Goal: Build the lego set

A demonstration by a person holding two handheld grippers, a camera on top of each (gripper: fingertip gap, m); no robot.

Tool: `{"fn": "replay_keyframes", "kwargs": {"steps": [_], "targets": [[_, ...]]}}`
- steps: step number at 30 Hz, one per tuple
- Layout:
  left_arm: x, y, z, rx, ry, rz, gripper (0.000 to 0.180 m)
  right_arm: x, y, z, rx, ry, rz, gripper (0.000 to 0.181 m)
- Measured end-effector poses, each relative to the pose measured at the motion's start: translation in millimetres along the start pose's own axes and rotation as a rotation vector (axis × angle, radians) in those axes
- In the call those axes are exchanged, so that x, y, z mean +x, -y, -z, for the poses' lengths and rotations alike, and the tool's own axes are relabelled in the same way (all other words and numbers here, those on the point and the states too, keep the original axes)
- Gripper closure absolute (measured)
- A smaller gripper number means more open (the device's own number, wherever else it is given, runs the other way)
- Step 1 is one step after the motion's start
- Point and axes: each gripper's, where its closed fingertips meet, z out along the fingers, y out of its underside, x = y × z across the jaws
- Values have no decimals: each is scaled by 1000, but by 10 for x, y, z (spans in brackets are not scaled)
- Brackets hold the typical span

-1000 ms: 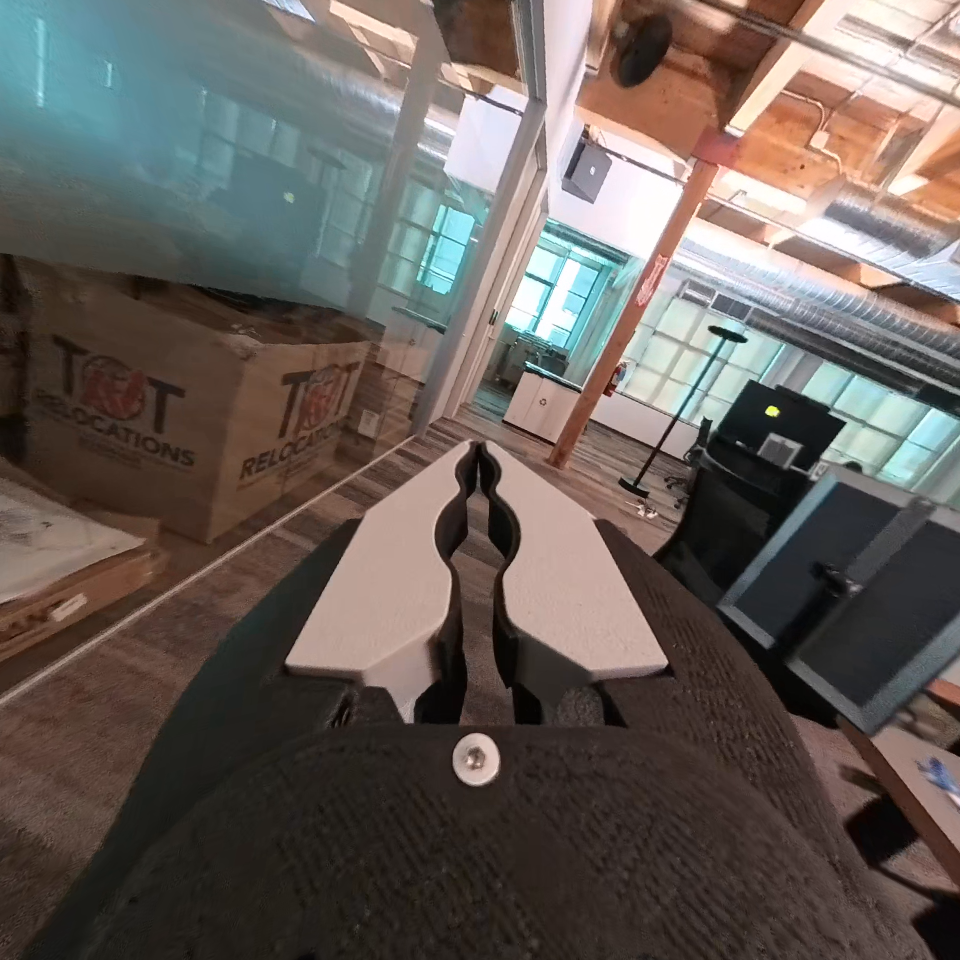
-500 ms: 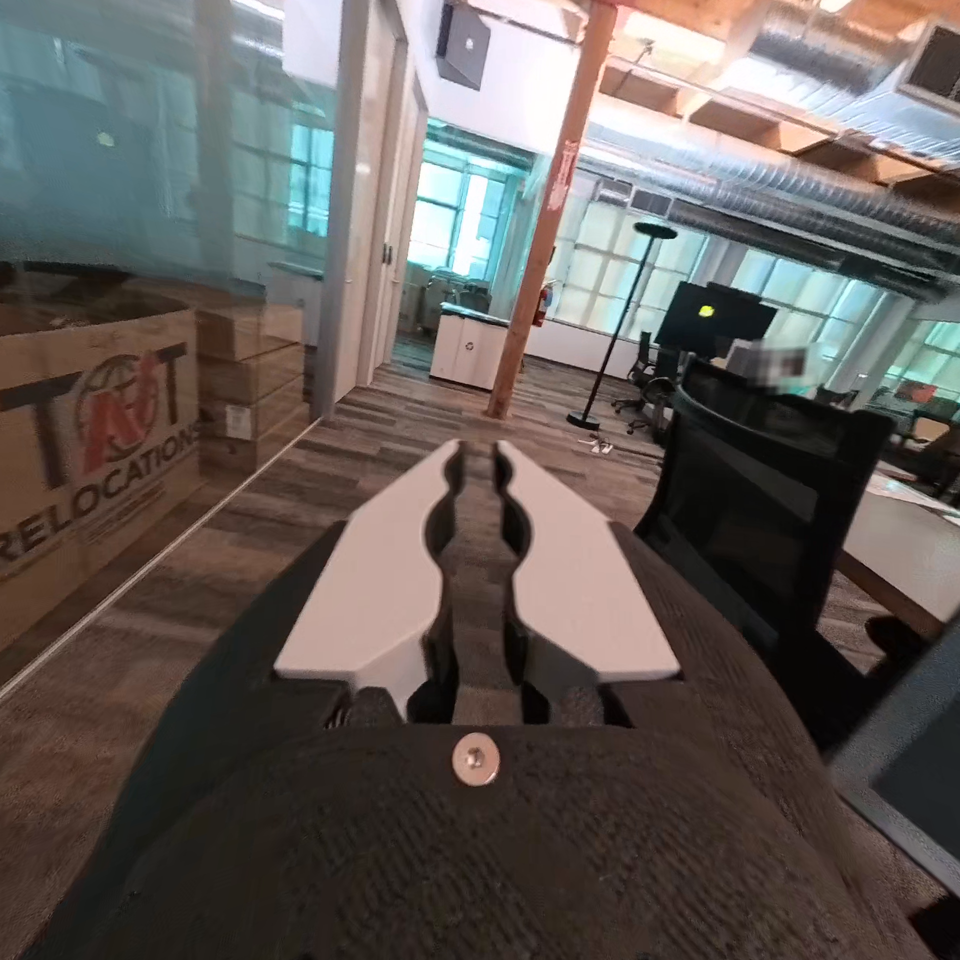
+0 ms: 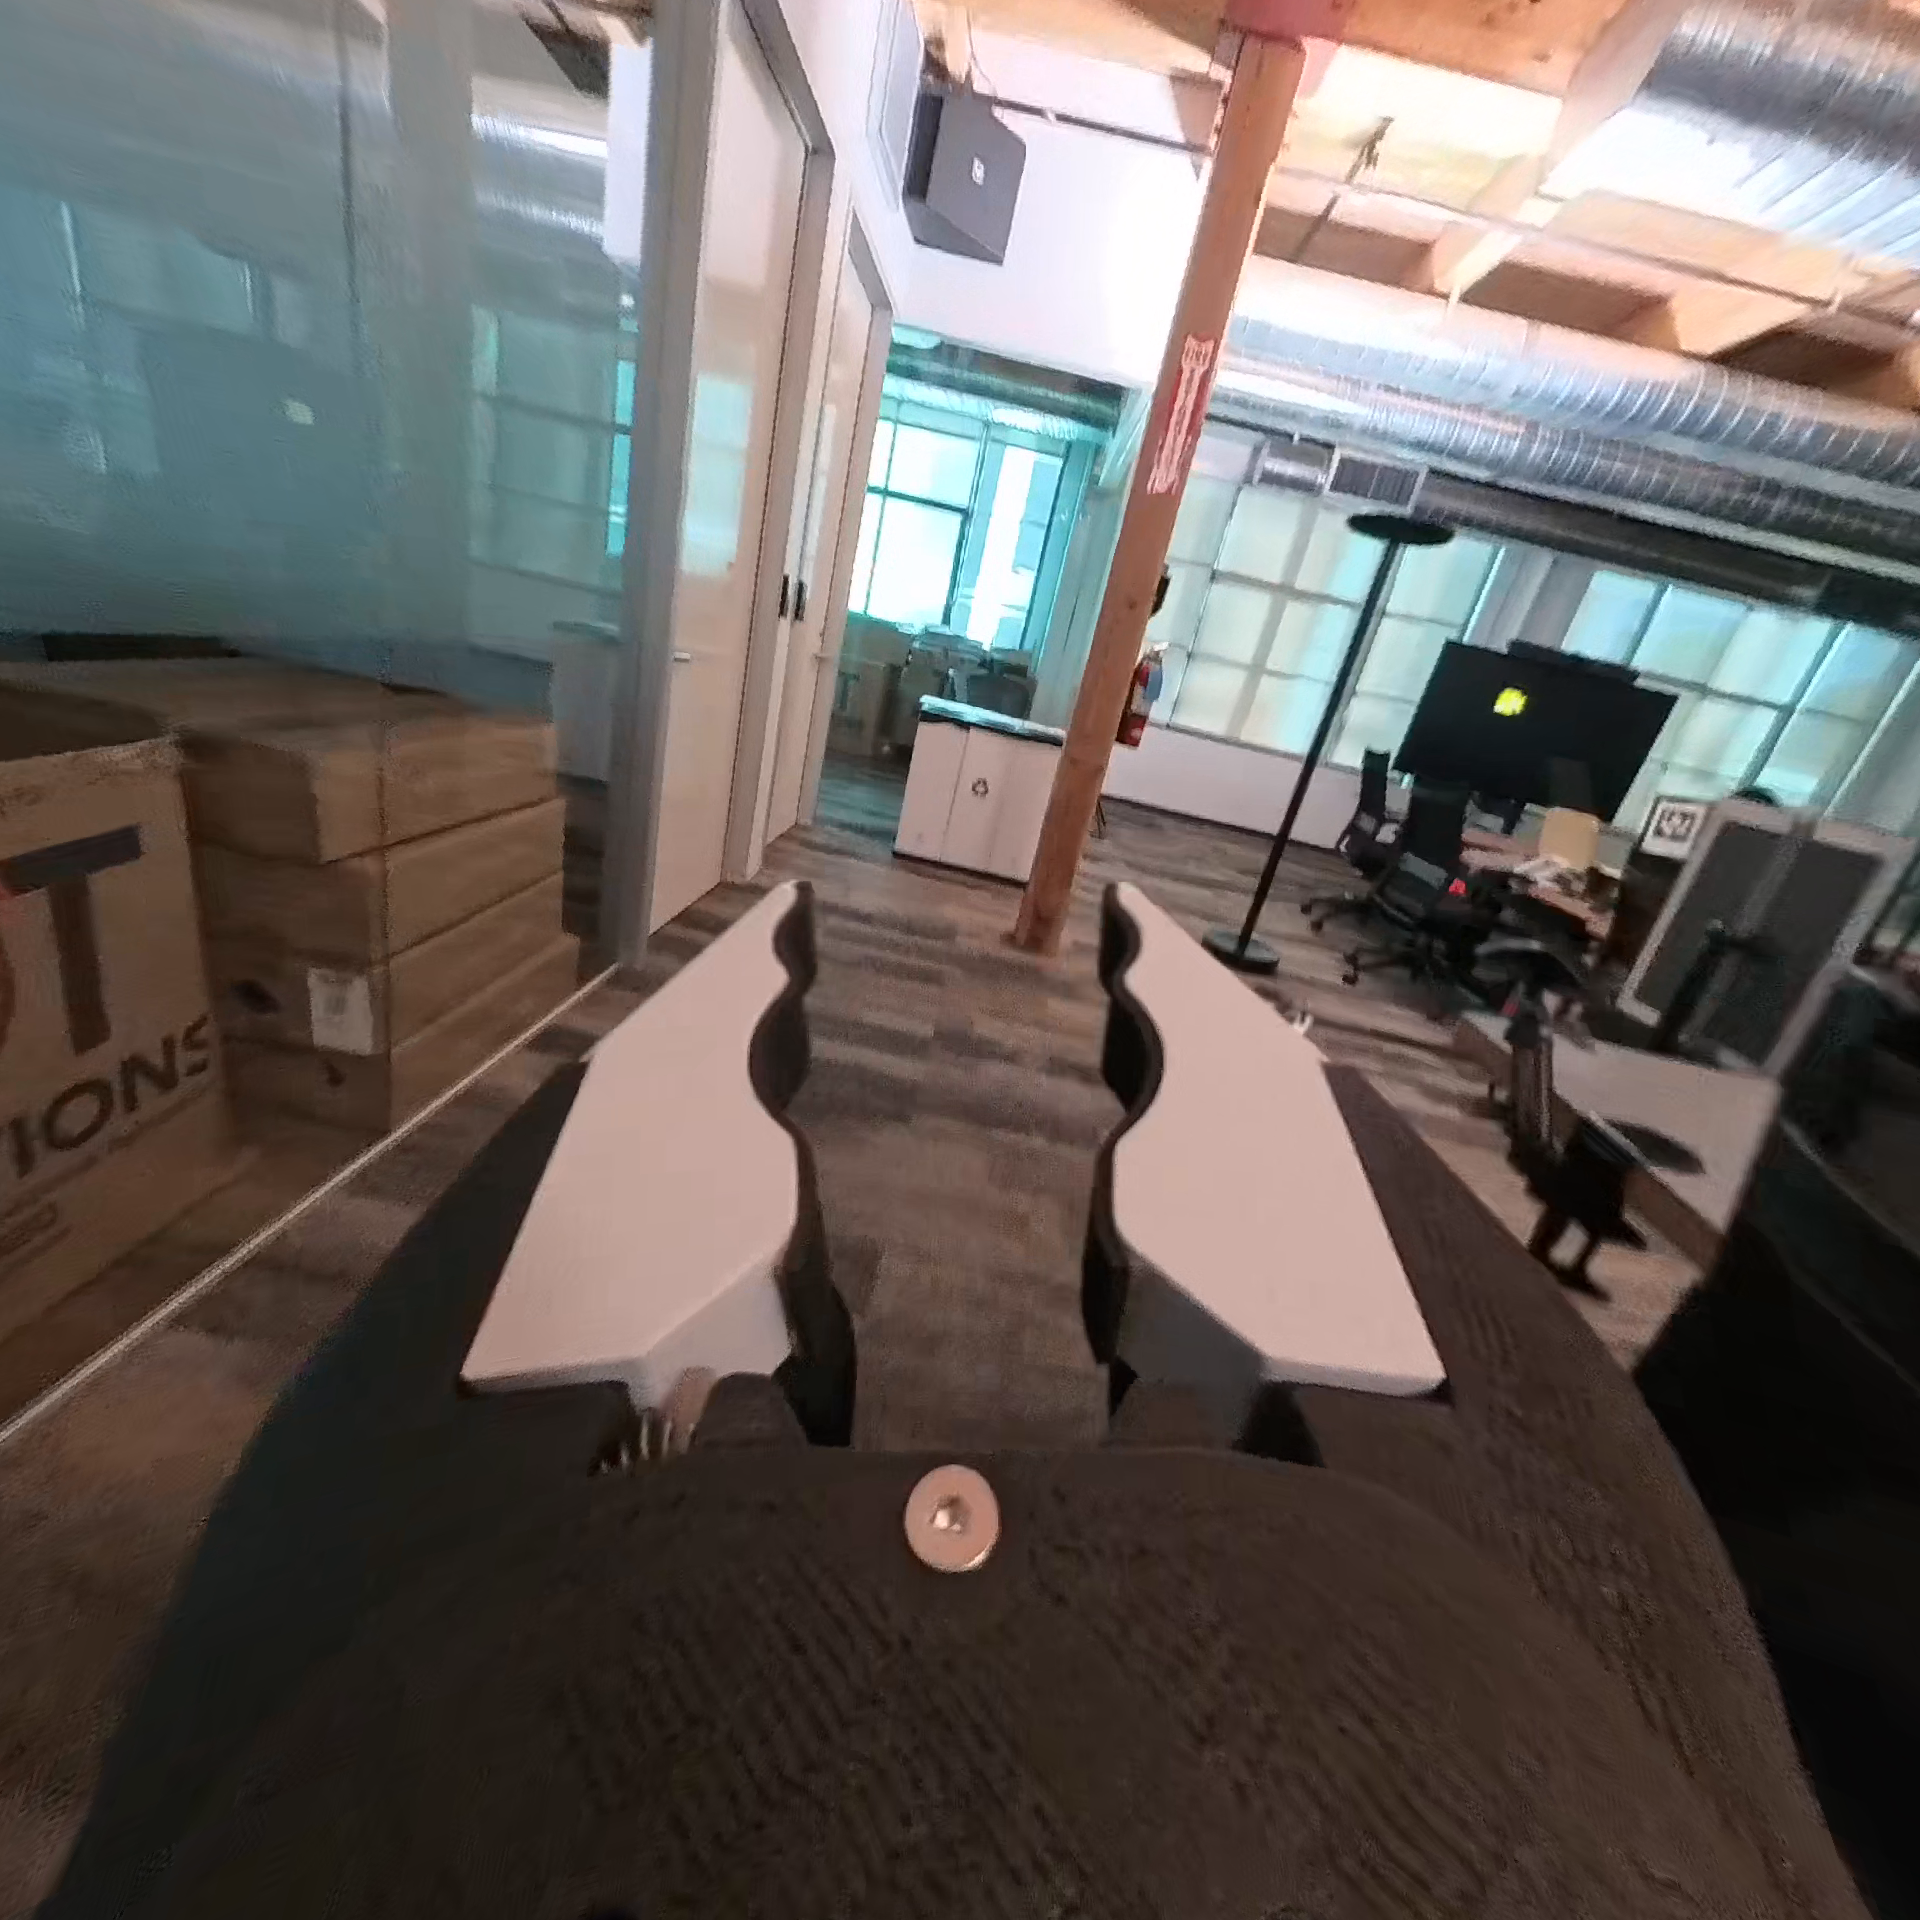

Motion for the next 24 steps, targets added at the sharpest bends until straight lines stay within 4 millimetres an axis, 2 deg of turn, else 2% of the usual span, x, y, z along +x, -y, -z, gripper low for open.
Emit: {"fn": "replay_keyframes", "kwargs": {"steps": [2,3,4,5,6,7,8,9,11,14,15,16,17,19,21,22,24], "targets": [[-328,-204,-556,-3,23,9,180,199,-151,-653,32,-46,17,120],[-478,-305,-854,8,25,9,166,308,-260,-960,38,-74,14,126],[-634,-389,-1172,25,28,7,148,387,-408,-1248,22,-85,14,173],[-781,-458,-1514,37,24,2,140,452,-554,-1552,1,-83,1,181],[-914,-524,-1878,43,11,-14,140,548,-707,-1869,-13,-95,-15,181],[-1060,-577,-2280,42,2,-28,141,659,-871,-2190,-36,-106,-38,181],[-1153,-632,-2693,21,-10,-26,156,747,-990,-2523,-61,-101,-66,181],[-1201,-670,-3115,-8,-60,-31,180,809,-1025,-2808,-71,-86,-78,174],[-1189,-705,-3951,-21,-160,-64,180,997,-1015,-3349,-55,-80,-22,147],[-1057,-767,-5152,-6,-283,-85,180,1517,-1127,-3910,-59,-216,70,138],[-1015,-787,-5536,8,-305,-67,170,1732,-1253,-4068,-73,-253,67,148],[-988,-806,-5915,31,-315,-41,155,1876,-1374,-4212,-98,-260,63,181],[-947,-827,-6293,56,-333,-15,149,2033,-1497,-4359,-113,-273,48,181],[-847,-925,-6987,94,-383,21,154,2418,-1778,-4689,-127,-321,40,181],[-792,-1074,-7647,111,-400,28,177,2800,-1990,-5097,-98,-356,63,164],[-763,-1172,-8002,118,-410,25,180,2998,-2065,-5332,-76,-374,78,155],[-748,-1344,-8654,113,-422,22,180,3462,-2230,-5896,-33,-410,105,148]]}}
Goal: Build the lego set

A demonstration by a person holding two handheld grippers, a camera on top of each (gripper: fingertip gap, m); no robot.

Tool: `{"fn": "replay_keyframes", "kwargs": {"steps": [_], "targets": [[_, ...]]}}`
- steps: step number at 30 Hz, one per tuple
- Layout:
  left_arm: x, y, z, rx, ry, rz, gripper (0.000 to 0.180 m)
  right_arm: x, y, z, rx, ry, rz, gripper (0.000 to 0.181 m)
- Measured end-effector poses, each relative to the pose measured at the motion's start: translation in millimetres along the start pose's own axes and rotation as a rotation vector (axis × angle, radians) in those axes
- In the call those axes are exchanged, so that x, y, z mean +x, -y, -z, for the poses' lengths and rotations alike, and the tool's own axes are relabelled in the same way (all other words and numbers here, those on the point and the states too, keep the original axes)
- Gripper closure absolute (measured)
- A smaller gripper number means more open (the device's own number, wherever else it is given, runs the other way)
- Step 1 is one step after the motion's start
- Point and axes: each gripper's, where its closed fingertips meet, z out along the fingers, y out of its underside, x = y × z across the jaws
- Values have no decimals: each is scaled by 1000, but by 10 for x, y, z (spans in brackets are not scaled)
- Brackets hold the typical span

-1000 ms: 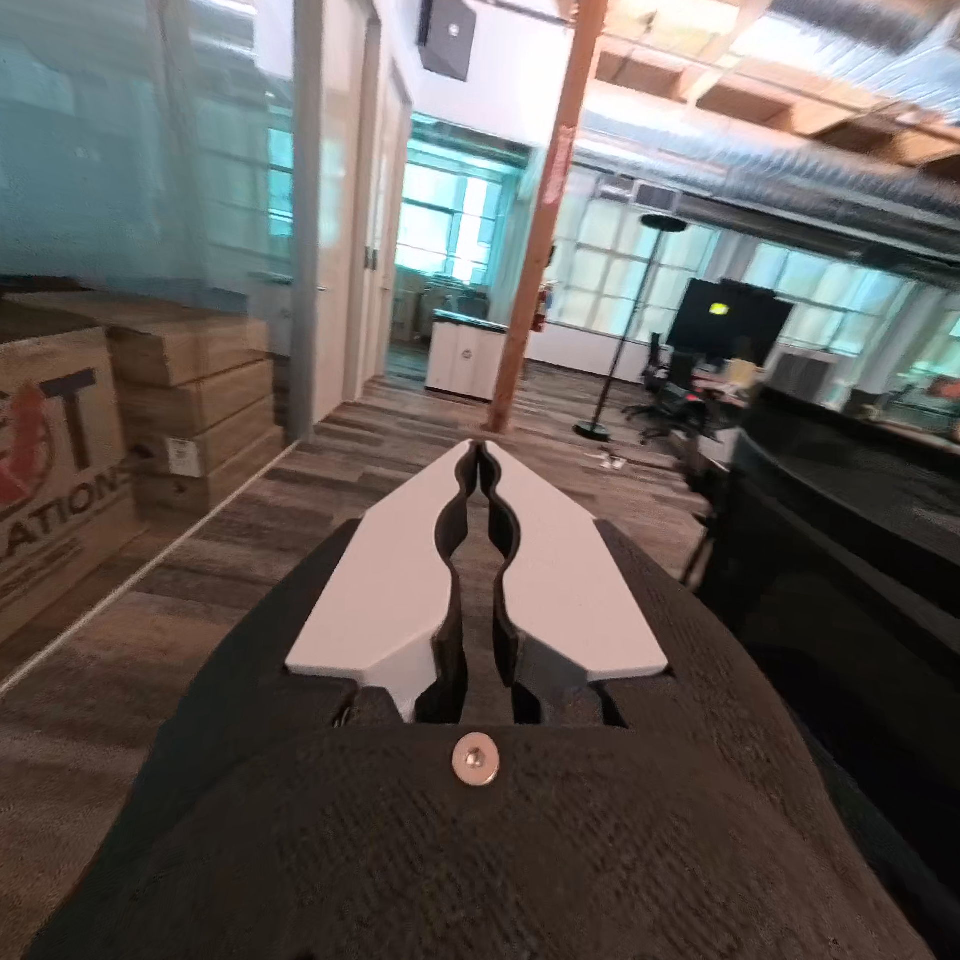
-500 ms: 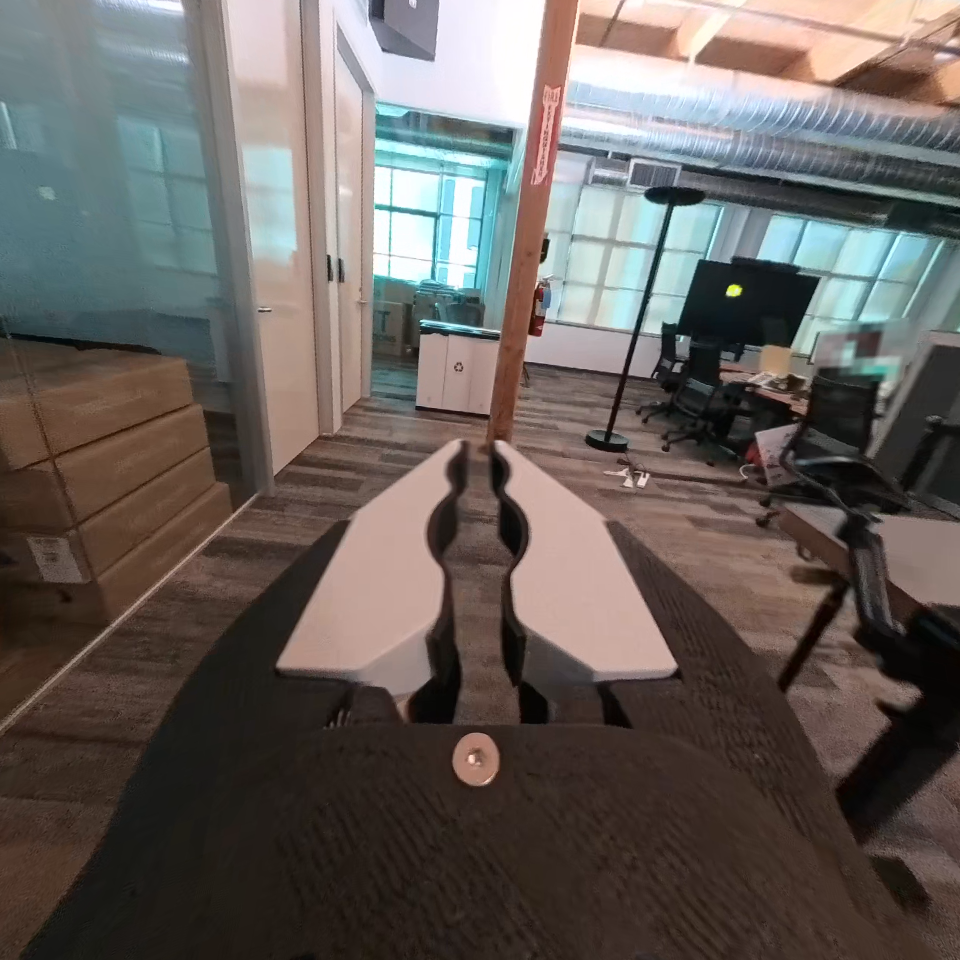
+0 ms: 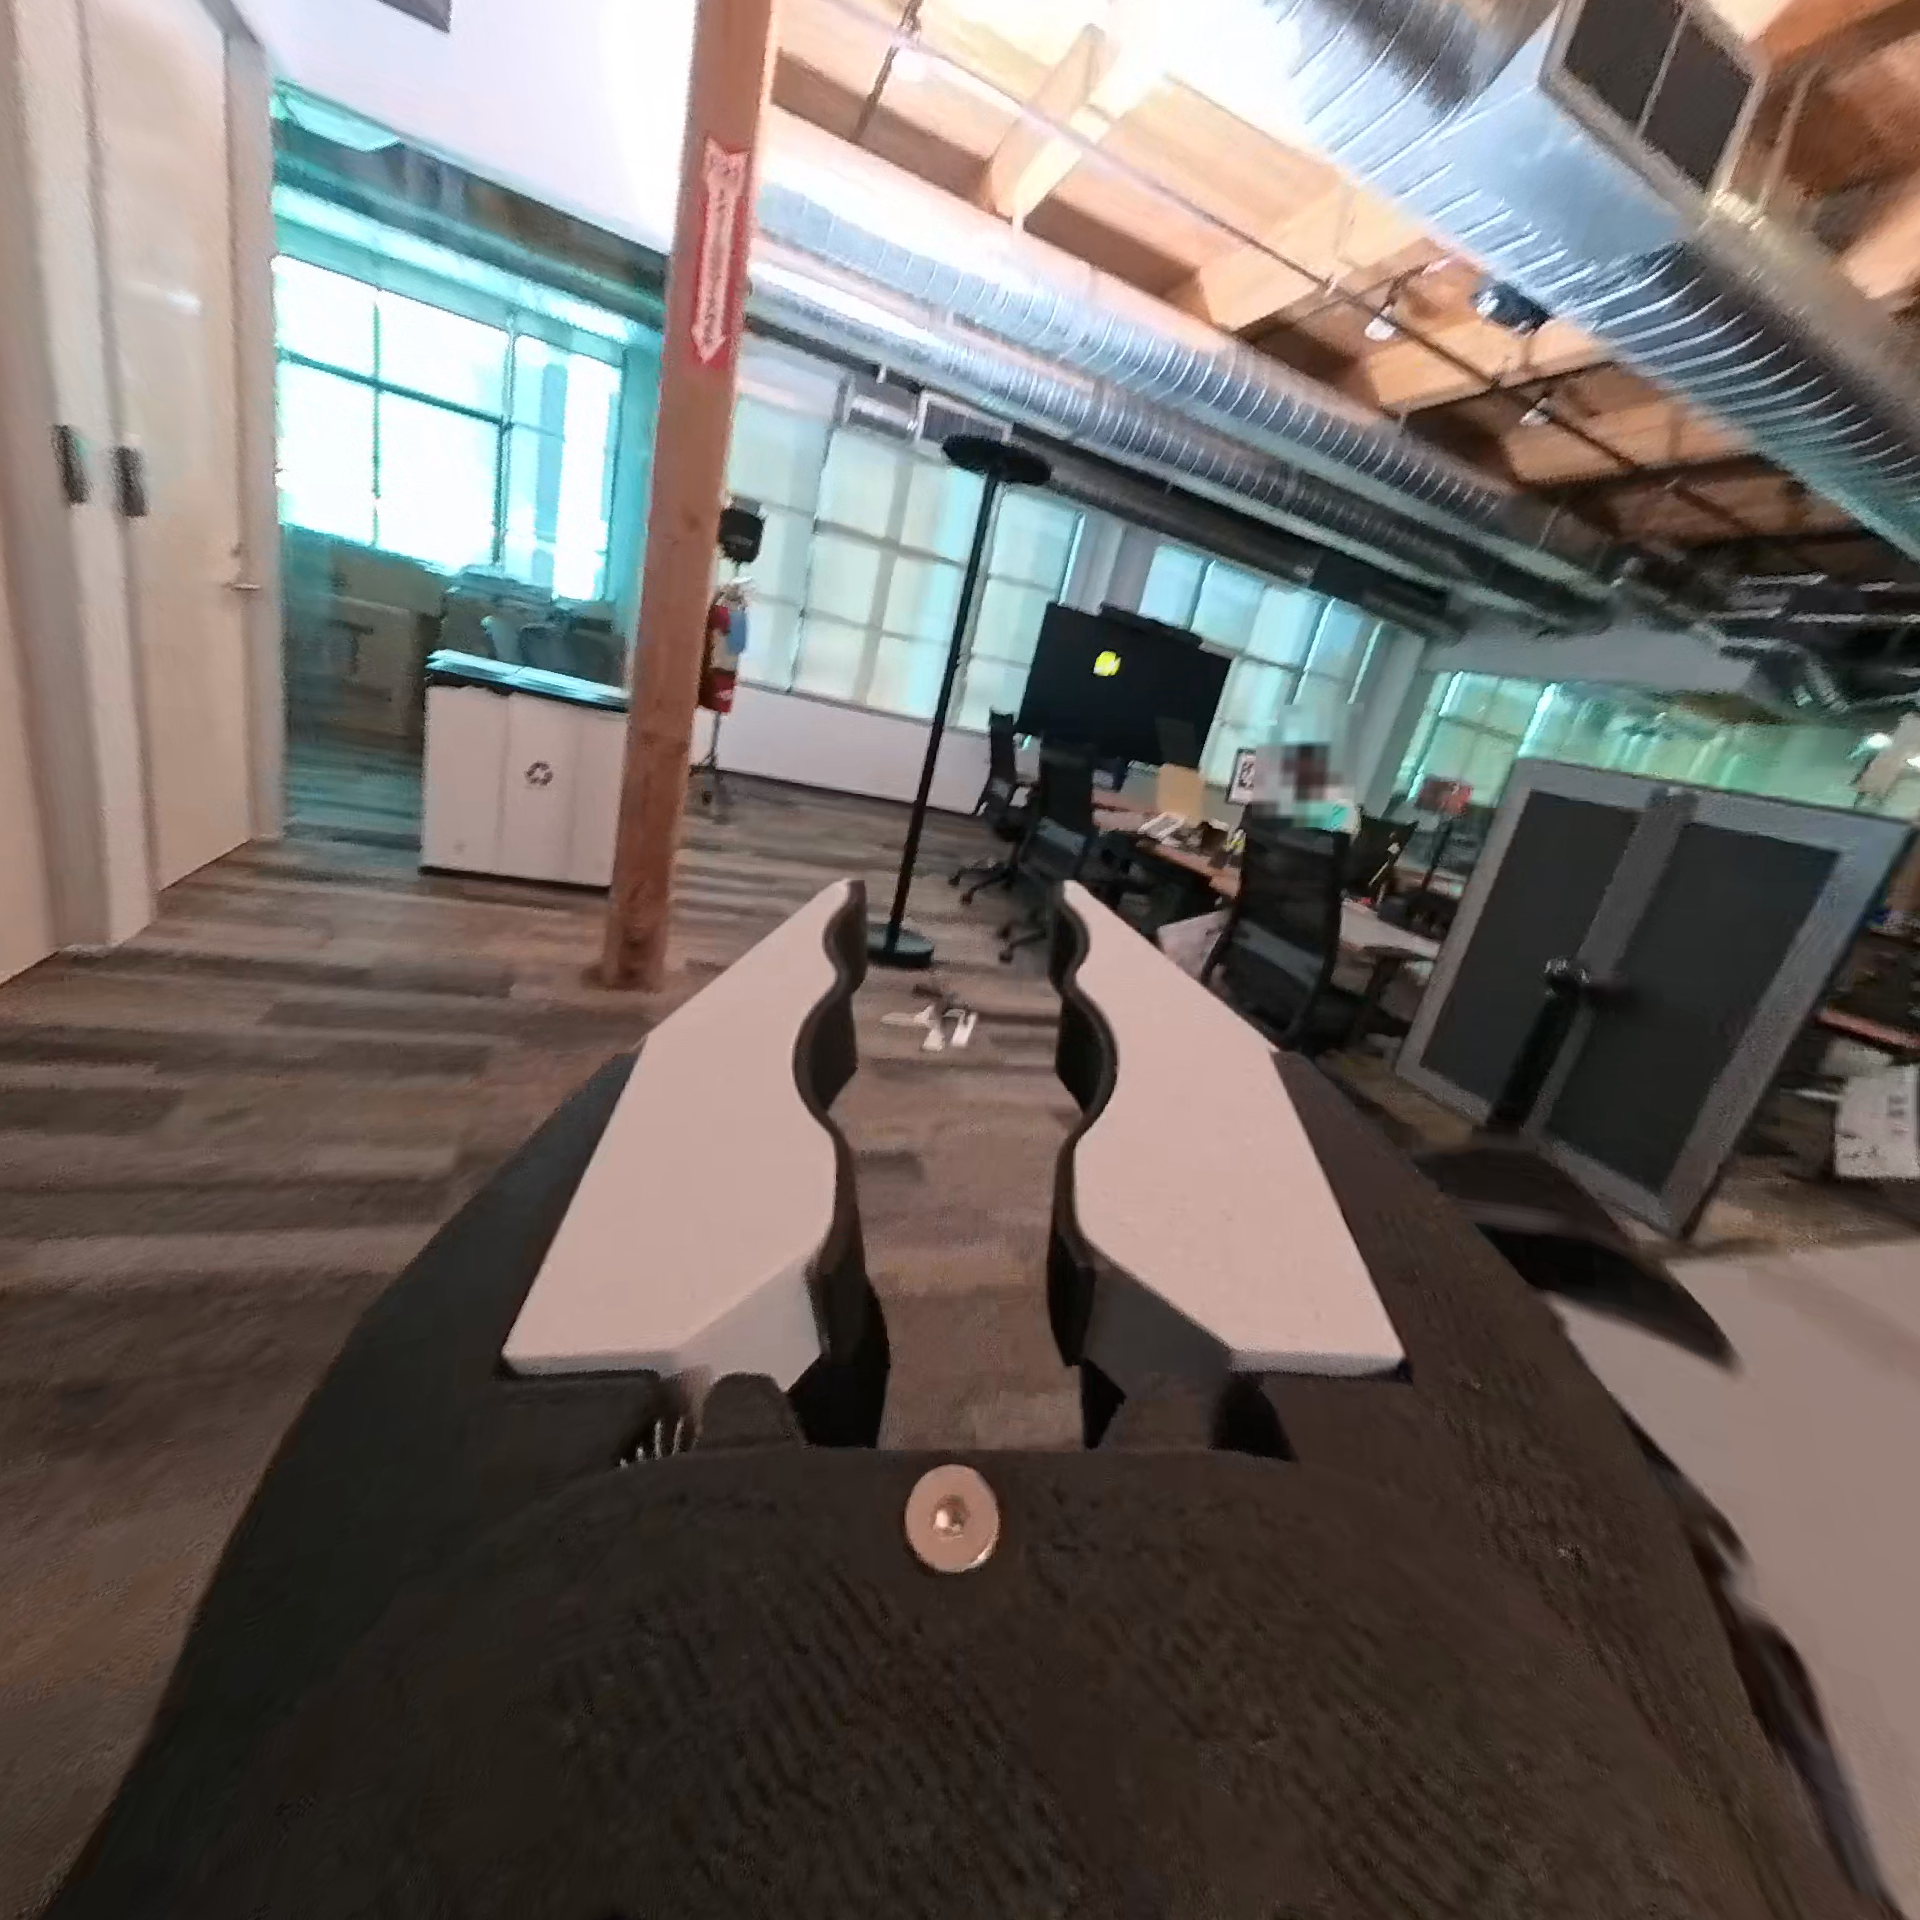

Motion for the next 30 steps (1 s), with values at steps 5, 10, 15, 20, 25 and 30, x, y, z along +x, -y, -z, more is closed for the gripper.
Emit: {"fn": "replay_keyframes", "kwargs": {"steps": [5,10,15,20,25,30], "targets": [[-702,-377,-1510,-64,-22,26,170,215,-355,-1854,-1,-22,-86,121],[-1458,-813,-2589,-87,57,-39,163,93,-774,-3459,-4,71,-22,121],[-2260,-1602,-3827,-116,69,2,166,279,-1522,-4855,-35,31,-34,122],[-2605,-2049,-5765,-150,-122,13,163,794,-1952,-6074,-110,-67,-5,122],[-2058,-2192,-7762,-101,-435,-49,162,1487,-2158,-6691,-140,-182,121,122],[-1003,-2411,-9263,9,-710,23,158,2325,-2798,-6862,-259,-338,133,123]]}}
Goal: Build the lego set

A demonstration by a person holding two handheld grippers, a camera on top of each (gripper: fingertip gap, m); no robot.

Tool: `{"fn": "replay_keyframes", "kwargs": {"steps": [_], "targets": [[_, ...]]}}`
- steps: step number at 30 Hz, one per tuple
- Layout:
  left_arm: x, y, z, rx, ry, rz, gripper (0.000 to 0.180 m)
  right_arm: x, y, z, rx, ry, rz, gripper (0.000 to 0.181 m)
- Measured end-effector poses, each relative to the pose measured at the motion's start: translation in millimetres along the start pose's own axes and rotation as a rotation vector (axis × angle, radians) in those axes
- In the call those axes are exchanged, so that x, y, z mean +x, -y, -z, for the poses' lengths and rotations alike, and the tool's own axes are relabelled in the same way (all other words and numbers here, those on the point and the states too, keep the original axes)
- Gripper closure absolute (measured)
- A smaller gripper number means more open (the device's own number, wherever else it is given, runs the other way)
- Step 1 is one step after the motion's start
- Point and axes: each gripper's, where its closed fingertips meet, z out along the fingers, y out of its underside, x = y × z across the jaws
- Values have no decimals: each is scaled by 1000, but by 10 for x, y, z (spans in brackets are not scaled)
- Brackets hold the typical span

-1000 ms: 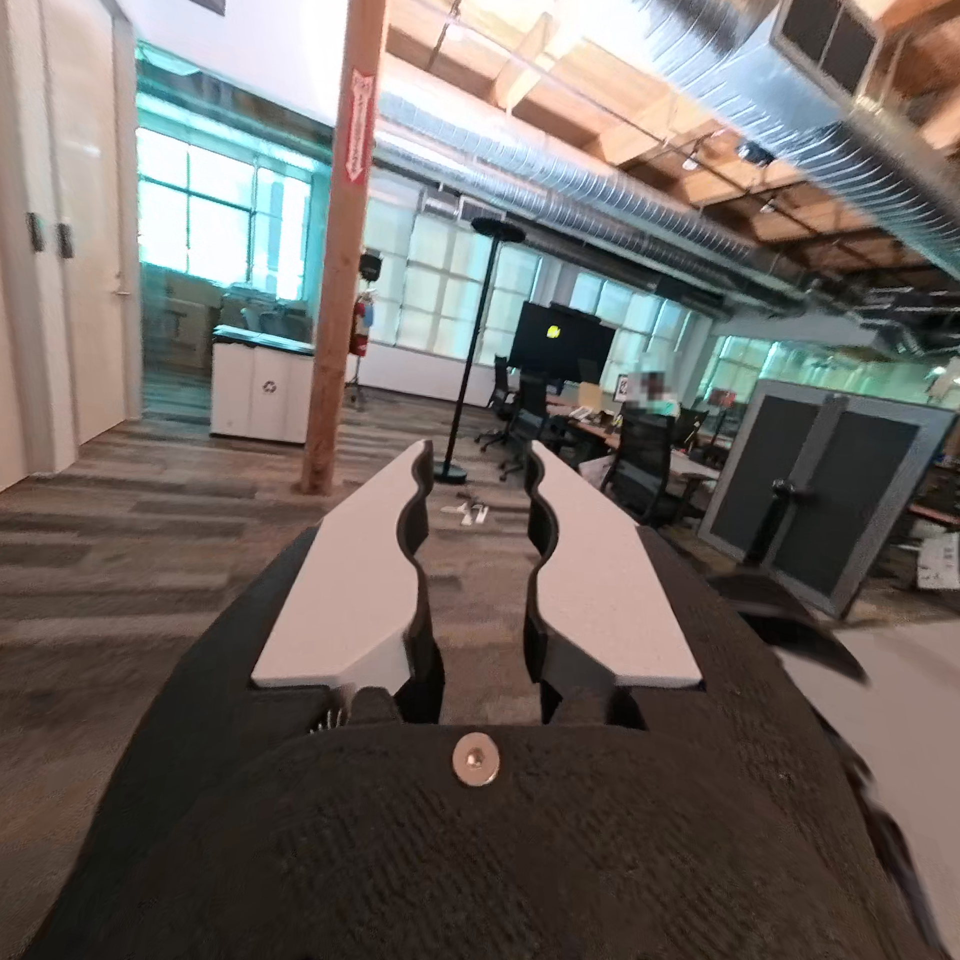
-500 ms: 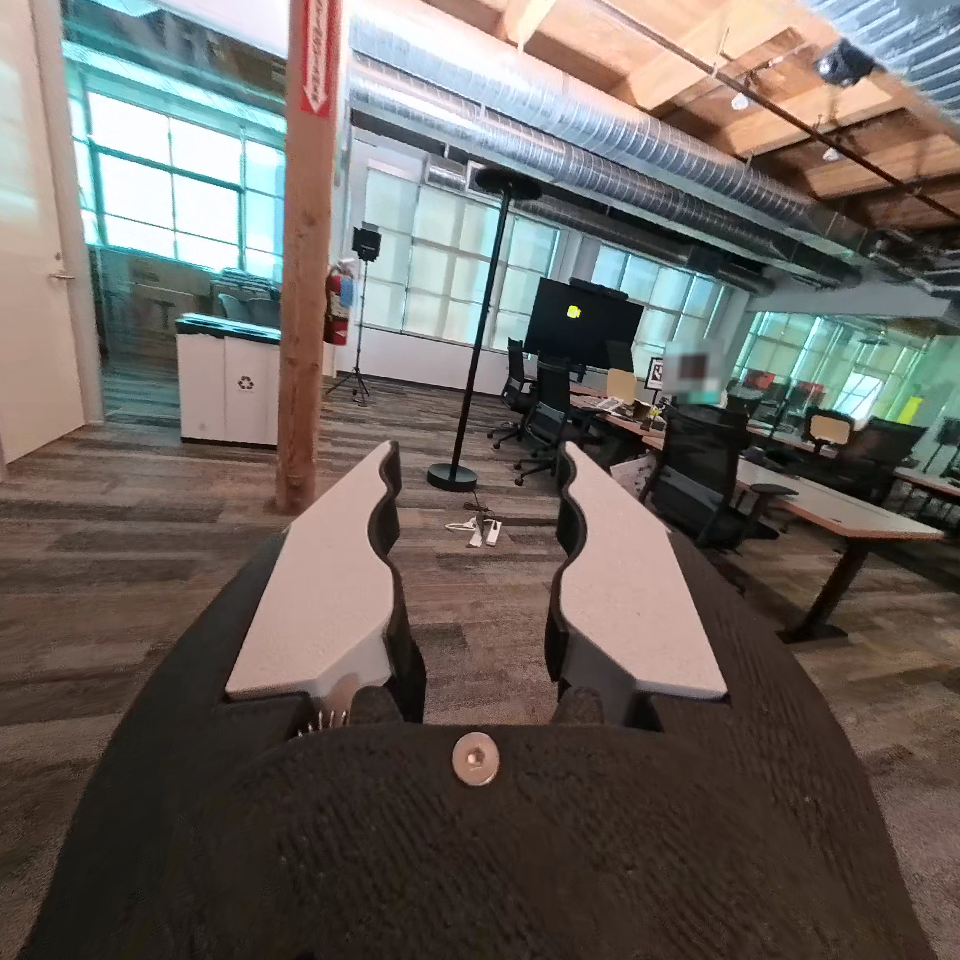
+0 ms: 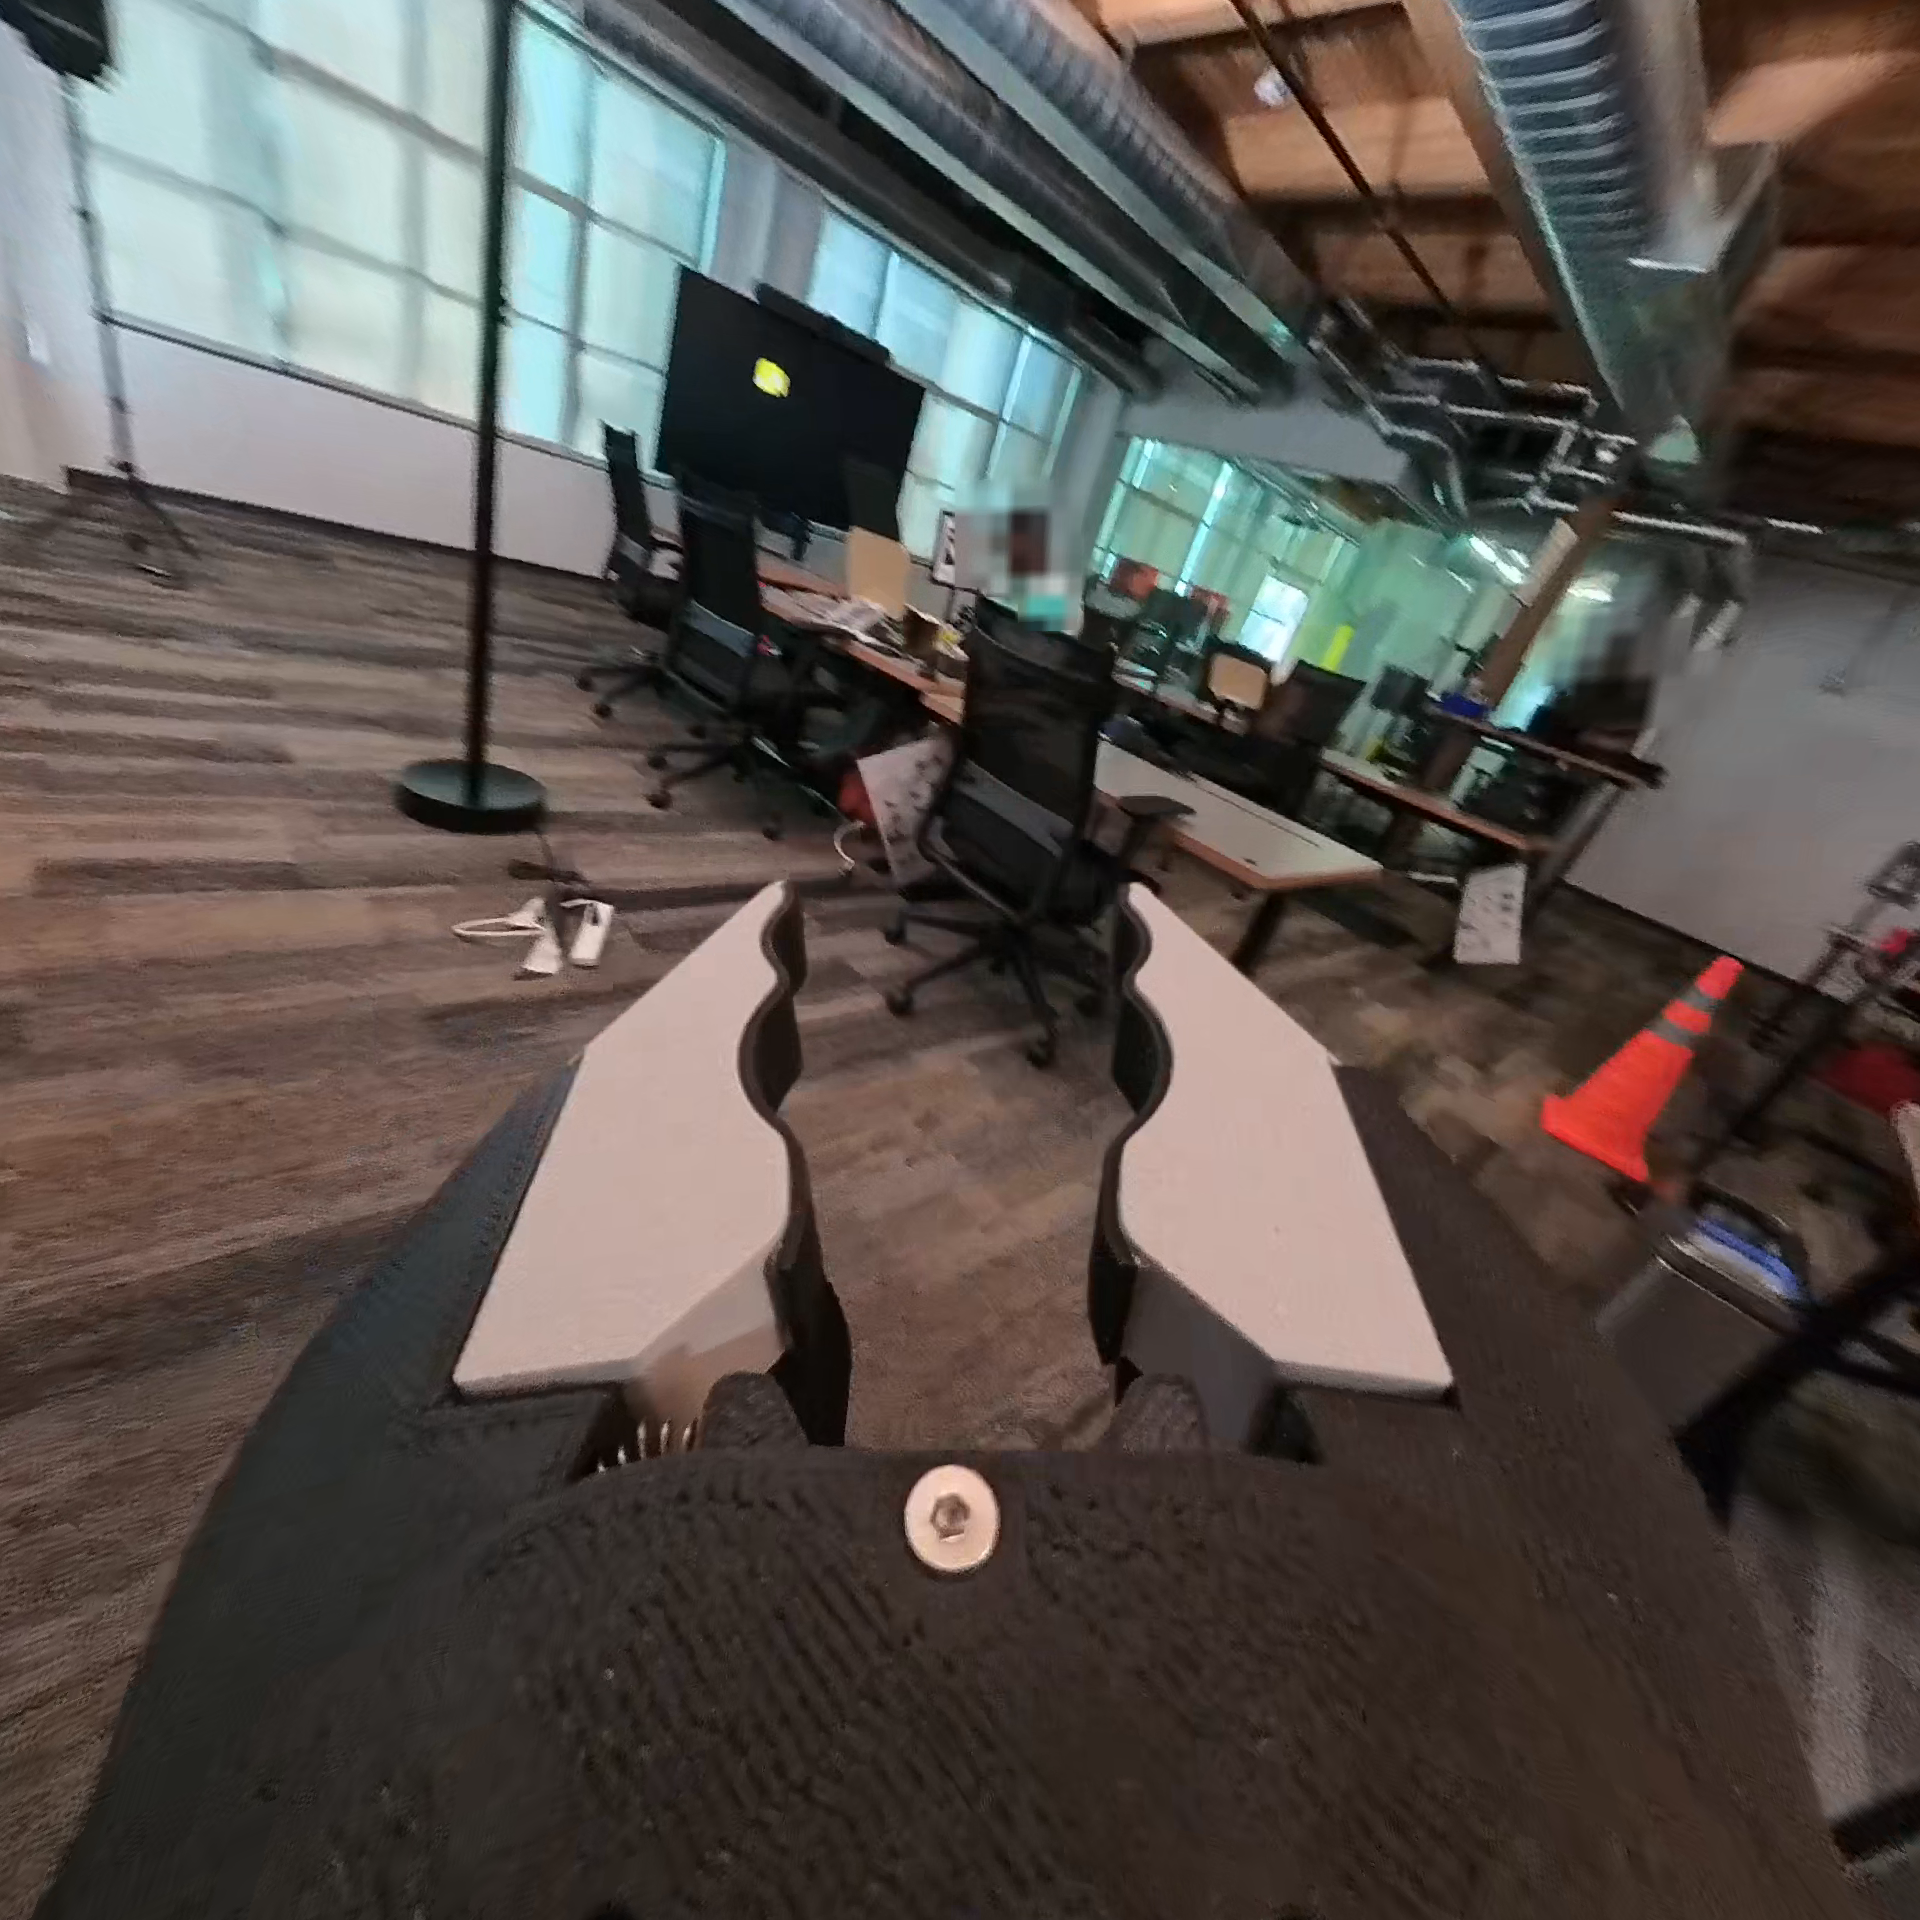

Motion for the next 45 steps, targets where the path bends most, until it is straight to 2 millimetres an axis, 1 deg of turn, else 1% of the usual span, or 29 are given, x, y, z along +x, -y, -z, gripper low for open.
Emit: {"fn": "replay_keyframes", "kwargs": {"steps": [2,4,6,7,8,10,11,12,14,16,19,21,23,24,26,28,30,31,32,34,36,37,39,41,43,45], "targets": [[-30,-95,-622,57,-48,20,156,287,-203,-296,-19,-50,4,123],[-41,-213,-1192,97,-92,45,156,604,-326,-632,-3,-96,-2,124],[-81,-346,-1768,99,-128,88,155,940,-392,-1015,11,-139,-24,124],[-78,-384,-2053,86,-170,116,153,1096,-411,-1199,-3,-148,-46,123],[-49,-378,-2322,85,-223,120,152,1221,-405,-1364,-8,-143,-53,123],[-67,-389,-2828,106,-287,60,151,1436,-391,-1642,15,-135,8,123],[-99,-418,-3076,111,-302,30,150,1572,-435,-1774,13,-158,40,124],[-142,-459,-3312,112,-311,18,150,1705,-526,-1896,-6,-183,46,123],[-253,-575,-3752,110,-323,46,148,1937,-731,-2155,-50,-208,4,123],[-345,-740,-4151,105,-334,76,145,2199,-905,-2371,-61,-257,-17,123],[-585,-1095,-4750,80,-318,66,138,2638,-1184,-2699,-85,-346,15,123],[-784,-1333,-5183,69,-316,76,134,3000,-1405,-2981,-112,-402,22,123],[-1022,-1499,-5674,66,-332,118,131,3393,-1606,-3295,-127,-466,-5,123],[-1161,-1540,-5932,72,-342,144,131,3592,-1688,-3476,-127,-496,-25,123],[-1452,-1547,-6497,93,-354,173,129,3991,-1835,-3876,-124,-557,-72,123],[-1682,-1537,-7071,92,-381,171,129,4347,-1892,-4299,-106,-591,-127,123],[-1796,-1580,-7596,69,-425,165,126,4673,-1885,-4680,-78,-600,-159,123],[-1830,-1619,-7866,63,-446,171,124,4827,-1896,-4821,-66,-612,-146,123],[-1837,-1670,-8130,57,-467,183,124,4985,-1939,-4918,-69,-636,-125,123],[-1784,-1810,-8658,36,-503,209,120,5296,-2106,-5037,-114,-682,-95,123],[-1655,-1944,-9165,28,-539,227,119,5647,-2262,-5061,-146,-744,-79,123],[-1580,-2003,-9410,32,-555,234,118,5809,-2326,-4995,-150,-786,-72,123],[-1411,-2115,-9896,46,-586,231,117,6251,-2507,-4964,-157,-866,-64,123],[-1245,-2272,-10419,50,-601,214,115,6729,-2723,-4991,-166,-924,-51,123],[-1105,-2410,-10987,45,-610,217,113,7239,-2940,-5062,-163,-971,-41,123],[-1020,-2486,-11594,58,-588,225,112,7797,-3120,-5239,-142,-993,-44,123]]}}
